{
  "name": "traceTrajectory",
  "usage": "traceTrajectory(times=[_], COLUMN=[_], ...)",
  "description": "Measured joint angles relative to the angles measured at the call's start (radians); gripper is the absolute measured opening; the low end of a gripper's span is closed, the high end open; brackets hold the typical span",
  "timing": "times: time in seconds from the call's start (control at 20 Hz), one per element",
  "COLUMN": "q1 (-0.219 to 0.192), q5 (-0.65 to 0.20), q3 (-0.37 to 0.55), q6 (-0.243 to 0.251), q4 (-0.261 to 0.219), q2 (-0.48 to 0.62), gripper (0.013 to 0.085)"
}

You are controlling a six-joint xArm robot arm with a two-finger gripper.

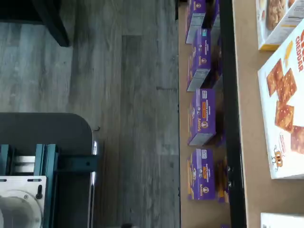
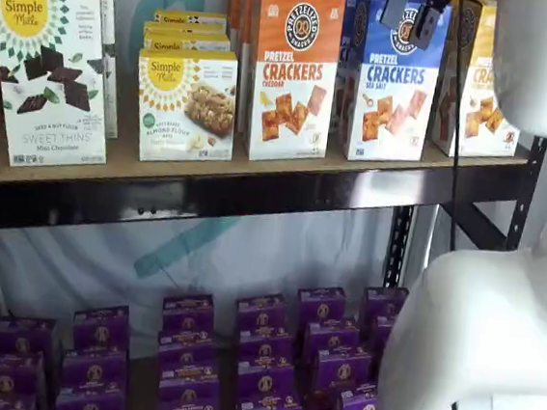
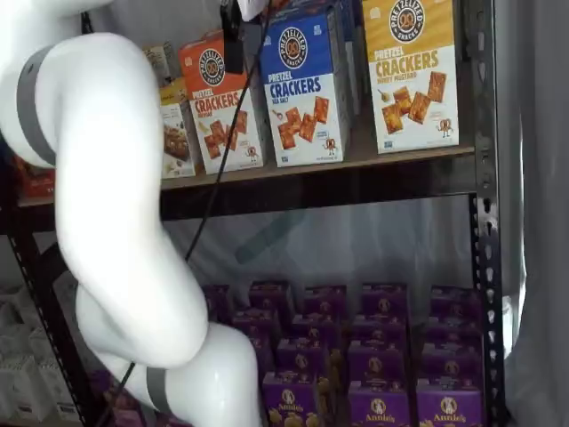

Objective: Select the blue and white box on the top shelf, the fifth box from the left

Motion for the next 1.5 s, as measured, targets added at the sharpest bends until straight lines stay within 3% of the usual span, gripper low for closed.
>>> traceTrajectory(times=[0.15, 0.3, 0.6, 0.9, 1.2, 1.5], q1=[0.024, 0.014, -0.049, -0.096, -0.071, -0.064], q5=[-0.032, -0.089, -0.254, -0.334, -0.434, -0.449], q3=[0.046, 0.112, 0.227, 0.224, 0.204, 0.130], q6=[-0.005, -0.015, -0.034, -0.034, -0.031, -0.052], q4=[-0.057, -0.052, 0.072, 0.174, 0.153, 0.110], q2=[-0.037, -0.086, -0.184, -0.196, -0.165, -0.070], gripper=[0.0850, 0.0850, 0.0850, 0.0850, 0.0850, 0.0850])
